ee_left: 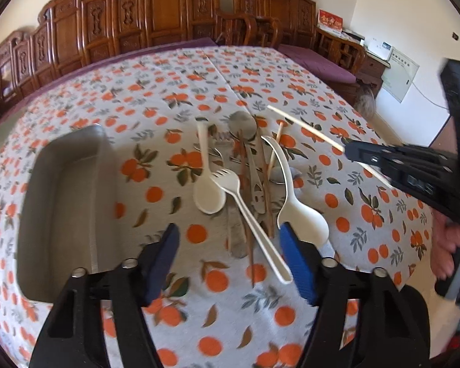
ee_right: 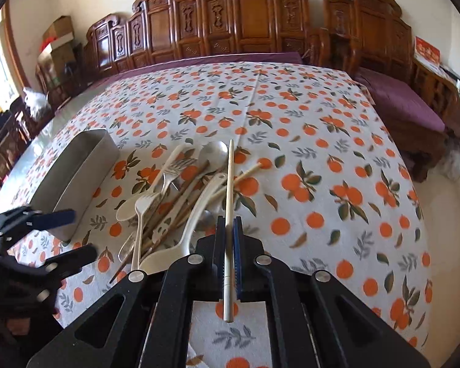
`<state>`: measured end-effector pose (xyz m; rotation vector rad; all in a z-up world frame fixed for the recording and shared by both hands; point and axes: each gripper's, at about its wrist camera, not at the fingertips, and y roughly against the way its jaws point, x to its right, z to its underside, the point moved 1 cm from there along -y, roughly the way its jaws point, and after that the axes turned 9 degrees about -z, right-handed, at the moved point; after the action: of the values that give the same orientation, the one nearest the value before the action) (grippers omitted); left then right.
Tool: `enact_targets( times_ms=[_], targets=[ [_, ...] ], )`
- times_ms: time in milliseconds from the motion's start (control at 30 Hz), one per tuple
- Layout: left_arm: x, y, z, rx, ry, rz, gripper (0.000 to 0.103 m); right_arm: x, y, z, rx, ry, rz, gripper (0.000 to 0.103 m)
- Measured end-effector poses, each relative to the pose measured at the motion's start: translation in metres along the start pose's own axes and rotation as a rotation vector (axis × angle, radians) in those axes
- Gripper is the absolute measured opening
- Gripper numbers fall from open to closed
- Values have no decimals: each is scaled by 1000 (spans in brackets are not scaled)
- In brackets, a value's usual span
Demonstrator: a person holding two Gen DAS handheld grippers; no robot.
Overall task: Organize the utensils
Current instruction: 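Grasp a white plastic fork with the left gripper while the right gripper lifts the chopstick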
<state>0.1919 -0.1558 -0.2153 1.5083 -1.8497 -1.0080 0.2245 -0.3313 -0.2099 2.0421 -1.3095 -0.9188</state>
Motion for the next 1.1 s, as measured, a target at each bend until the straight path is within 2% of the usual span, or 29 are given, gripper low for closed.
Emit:
enact_targets(
  times_ms=[33,133,533,667,900,1100],
  targets=[
    [1,-5,-2,-7,3,0,55,1,1,1,3,-4,-1,6],
    [6,-19,-7,-24,14,0,31,3,2,2,8,-10,-1,6],
    [12,-55,-14,-105,76,34,25,4,3,1,10,-25,-17,6],
    [12,-52,-12,-104,81,45,6,2,4,1,11,-23,-22,6],
    [12,-46,-11,-104,87,78,2,-4,-2,4,-7,-6,-23,6],
    [12,-25,-13,-62,77,104,2,-7,-1,4,-4,-2,-26,6]
  ],
)
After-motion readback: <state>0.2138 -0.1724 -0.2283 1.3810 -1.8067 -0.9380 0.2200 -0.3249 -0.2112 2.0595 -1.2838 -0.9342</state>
